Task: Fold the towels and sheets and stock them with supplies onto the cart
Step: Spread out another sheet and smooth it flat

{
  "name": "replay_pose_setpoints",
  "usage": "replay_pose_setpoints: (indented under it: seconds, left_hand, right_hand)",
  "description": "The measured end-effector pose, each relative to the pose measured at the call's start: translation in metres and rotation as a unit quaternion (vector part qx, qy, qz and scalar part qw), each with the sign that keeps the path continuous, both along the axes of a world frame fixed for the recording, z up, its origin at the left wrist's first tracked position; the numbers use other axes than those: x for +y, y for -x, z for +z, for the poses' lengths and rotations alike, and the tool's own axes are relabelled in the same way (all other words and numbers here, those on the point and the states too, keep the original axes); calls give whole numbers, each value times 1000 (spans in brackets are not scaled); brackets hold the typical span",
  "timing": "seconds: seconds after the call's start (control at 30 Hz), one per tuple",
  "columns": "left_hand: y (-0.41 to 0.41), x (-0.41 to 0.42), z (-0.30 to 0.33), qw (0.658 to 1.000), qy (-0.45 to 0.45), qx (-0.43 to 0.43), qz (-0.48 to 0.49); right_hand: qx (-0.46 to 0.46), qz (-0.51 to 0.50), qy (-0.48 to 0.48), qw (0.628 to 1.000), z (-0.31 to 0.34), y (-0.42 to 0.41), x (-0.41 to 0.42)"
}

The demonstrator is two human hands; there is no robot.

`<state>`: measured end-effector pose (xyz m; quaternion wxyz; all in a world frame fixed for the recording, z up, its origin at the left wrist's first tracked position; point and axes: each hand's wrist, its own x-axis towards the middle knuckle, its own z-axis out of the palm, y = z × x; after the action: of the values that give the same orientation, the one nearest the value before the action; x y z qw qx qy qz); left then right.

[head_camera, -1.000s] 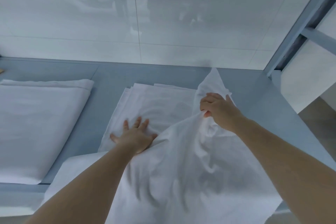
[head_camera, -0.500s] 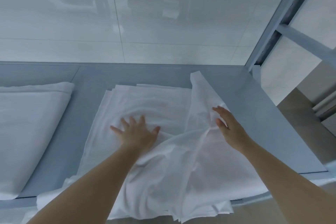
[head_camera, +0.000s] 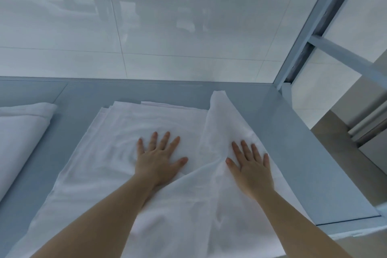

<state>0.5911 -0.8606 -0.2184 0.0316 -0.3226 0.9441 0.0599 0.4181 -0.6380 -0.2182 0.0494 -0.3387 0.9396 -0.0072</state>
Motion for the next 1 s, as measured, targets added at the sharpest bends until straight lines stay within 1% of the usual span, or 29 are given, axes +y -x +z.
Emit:
replay_pose_setpoints:
  seconds: [0.23,0.37,0.47,0.57,0.63,0.7,0.73,0.8,0.87,0.93,1.0]
  left_hand:
    - [-9,-20,-2,999,9,12,38]
    - [-23,-24,-4,994,7,35,105]
    - [-33,-21,-4,990,1,32,138]
    - [-34,-20,-3,990,1,28,138]
    - [-34,-22,-3,991,1,28,133]
    - [-33,-25,-4,992,4,26,127]
    - [-32,-27,-5,992,7,26,125]
    - [-30,-33,-6,992,11,28,124]
    - [-28,-39,-8,992,15,35,124]
    - [-27,-47,-10,991,18,38,123]
    - [-25,-55,-12,991,20,40,123]
  right_hand:
    - [12,-26,-2,1000,-2,9,36]
    - [8,-47,-5,999,1,8,57]
    - [2,-54,-15,998,4,3,67]
    - [-13,-72,-32,997,6,-2,66]
    - [-30,-101,-35,994,11,-6,55]
    - [-37,-117,-2,992,18,-17,30]
    - [-33,-94,21,995,21,-25,12]
    - [-24,2,49,998,26,-47,-31]
    - [-32,87,42,995,25,-67,-73]
    - [-48,114,8,992,20,-74,-102]
    - [-49,104,-12,993,12,-67,-117]
